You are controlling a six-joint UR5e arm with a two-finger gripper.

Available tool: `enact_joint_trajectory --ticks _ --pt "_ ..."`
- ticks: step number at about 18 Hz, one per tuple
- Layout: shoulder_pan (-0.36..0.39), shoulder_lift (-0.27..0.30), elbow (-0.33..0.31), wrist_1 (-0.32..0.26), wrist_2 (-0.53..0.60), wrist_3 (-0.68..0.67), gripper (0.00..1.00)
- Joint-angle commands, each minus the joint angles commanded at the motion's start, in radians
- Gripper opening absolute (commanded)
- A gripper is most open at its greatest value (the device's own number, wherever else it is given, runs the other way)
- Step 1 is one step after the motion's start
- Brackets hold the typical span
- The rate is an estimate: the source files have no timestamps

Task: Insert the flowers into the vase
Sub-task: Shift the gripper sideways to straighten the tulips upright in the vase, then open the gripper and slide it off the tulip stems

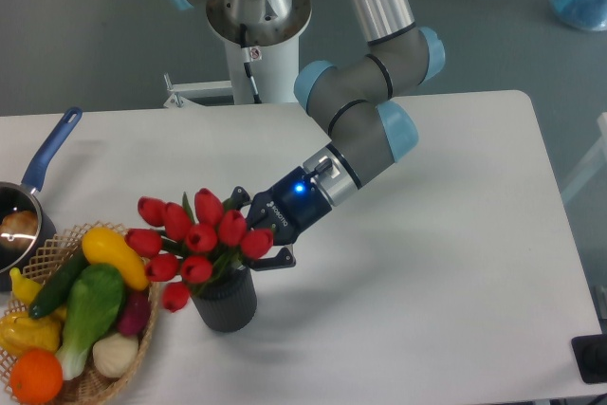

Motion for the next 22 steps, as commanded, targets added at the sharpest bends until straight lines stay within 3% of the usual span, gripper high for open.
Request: enact_joint_trajectory --ticks 22 --pt "0.018 0.0 -0.002 0.0 0.0 0.041 0.68"
